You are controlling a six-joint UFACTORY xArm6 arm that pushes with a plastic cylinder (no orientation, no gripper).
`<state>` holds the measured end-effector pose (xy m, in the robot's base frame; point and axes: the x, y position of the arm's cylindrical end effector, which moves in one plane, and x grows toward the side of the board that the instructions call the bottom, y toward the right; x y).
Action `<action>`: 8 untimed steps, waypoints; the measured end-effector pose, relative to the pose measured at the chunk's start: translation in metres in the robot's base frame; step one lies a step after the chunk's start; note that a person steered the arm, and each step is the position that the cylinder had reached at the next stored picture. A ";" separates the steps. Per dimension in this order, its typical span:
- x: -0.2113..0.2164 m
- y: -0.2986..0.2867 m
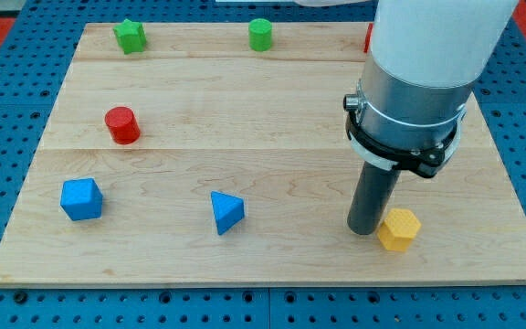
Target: Push the red circle towards top of the board
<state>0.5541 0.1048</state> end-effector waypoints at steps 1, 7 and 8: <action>0.000 0.000; -0.106 0.017; -0.101 -0.047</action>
<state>0.4529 0.0577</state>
